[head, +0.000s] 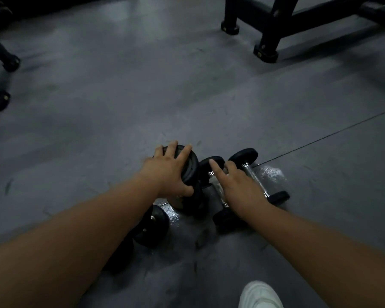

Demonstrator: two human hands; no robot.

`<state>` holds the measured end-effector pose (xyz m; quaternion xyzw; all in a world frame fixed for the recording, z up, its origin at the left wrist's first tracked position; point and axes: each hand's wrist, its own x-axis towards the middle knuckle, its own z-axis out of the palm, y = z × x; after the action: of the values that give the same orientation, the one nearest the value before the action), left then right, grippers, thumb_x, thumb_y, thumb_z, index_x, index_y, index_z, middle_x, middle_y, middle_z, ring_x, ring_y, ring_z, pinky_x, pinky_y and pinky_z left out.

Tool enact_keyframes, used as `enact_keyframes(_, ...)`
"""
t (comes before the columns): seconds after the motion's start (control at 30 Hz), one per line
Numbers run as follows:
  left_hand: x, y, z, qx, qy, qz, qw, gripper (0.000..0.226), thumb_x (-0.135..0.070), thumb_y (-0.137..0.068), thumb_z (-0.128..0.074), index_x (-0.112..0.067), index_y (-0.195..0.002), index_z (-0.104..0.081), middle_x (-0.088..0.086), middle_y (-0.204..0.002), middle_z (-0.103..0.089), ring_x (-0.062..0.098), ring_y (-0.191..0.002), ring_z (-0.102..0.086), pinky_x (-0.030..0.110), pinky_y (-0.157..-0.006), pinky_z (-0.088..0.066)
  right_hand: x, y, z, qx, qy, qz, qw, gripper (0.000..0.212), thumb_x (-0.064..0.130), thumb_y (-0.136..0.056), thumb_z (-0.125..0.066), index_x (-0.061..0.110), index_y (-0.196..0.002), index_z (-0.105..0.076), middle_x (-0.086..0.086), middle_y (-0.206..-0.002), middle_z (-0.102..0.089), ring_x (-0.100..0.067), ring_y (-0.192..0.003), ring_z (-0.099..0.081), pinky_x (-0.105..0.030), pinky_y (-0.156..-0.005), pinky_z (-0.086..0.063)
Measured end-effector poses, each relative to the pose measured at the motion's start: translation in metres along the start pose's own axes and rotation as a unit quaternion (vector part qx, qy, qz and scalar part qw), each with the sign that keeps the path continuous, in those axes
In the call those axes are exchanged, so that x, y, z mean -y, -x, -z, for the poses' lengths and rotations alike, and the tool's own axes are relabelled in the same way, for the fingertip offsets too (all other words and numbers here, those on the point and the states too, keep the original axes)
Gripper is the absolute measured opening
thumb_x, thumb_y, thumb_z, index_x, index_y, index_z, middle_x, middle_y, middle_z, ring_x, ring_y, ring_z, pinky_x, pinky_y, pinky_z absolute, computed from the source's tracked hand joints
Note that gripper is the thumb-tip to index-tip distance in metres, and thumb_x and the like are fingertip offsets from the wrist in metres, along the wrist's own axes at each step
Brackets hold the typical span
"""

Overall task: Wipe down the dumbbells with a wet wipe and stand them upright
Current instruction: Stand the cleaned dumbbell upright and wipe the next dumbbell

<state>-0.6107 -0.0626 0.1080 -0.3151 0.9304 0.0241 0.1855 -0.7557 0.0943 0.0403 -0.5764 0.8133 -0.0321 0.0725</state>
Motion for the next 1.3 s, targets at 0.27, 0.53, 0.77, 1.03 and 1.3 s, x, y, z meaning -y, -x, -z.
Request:
enact_keyframes(0.27, -0.095, 0.047, -0.068, -0.178, -0.012, -0.201, 0.963, 0.089, -0.036, -0.057, -0.068, -0.003, -0.138, -0.053, 0.020, -0.143, -0.051, 0.033, -0.127, -0.053, 0.043, -0.107, -0.044, -0.021, 0.021, -0.005, 0.034, 0.000, 0.020, 0.999, 0.080, 0.016, -0.092, -0.054, 0.028, -0.153, -0.005, -0.006, -0.128, -0.032, -0.026, -0.104, -0.053, -0.039, -0.077, -0.053)
enact_keyframes(0.53, -0.143, 0.016, -0.113, -0.043, 0.072, -0.059, 0.995, 0.054, -0.031, -0.090, -0.060, -0.015, -0.137, -0.038, 0.007, -0.125, -0.055, 0.028, -0.111, -0.058, 0.038, -0.085, -0.048, -0.051, 0.017, -0.013, 0.081, 0.002, -0.033, 0.996, 0.025, 0.012, -0.093, -0.048, 0.019, -0.116, -0.045, -0.008, -0.116, -0.054, -0.030, -0.098, -0.061, -0.032, -0.067, -0.039)
enact_keyframes(0.77, -0.134, 0.008, -0.133, -0.061, 0.127, -0.048, 0.989, 0.045, -0.009, -0.090, -0.045, -0.020, -0.133, -0.040, 0.005, -0.121, -0.055, 0.030, -0.105, -0.059, 0.039, -0.074, -0.048, -0.035, -0.024, -0.037, 0.134, -0.142, -0.157, 0.968, 0.017, 0.011, -0.089, -0.052, 0.009, -0.097, -0.067, -0.011, -0.102, -0.064, -0.030, -0.100, -0.062, -0.031, -0.083, -0.048)
enact_keyframes(1.03, -0.092, 0.096, -0.158, -0.028, 0.096, -0.133, 0.986, 0.030, -0.016, -0.091, -0.048, -0.022, -0.120, -0.055, 0.006, -0.109, -0.058, 0.031, -0.099, -0.059, 0.037, -0.069, -0.049, 0.021, 0.008, -0.071, 0.237, -0.452, -0.389, 0.767, 0.004, 0.008, -0.087, -0.064, 0.004, -0.088, -0.064, -0.012, -0.073, -0.059, -0.017, -0.052, -0.055, -0.017, -0.041, -0.040)
enact_keyframes(1.3, -0.058, 0.224, -0.208, -0.033, 0.050, -0.160, 0.985, 0.027, -0.032, -0.069, -0.041, -0.030, -0.077, -0.067, -0.009, -0.071, -0.058, 0.013, -0.061, -0.058, 0.020, -0.047, -0.041, 0.138, 0.100, -0.110, 0.253, -0.589, -0.516, 0.568, 0.012, 0.006, -0.094, -0.058, 0.006, -0.084, -0.052, -0.008, -0.072, -0.054, -0.013, -0.047, -0.056, -0.015, -0.034, -0.038)
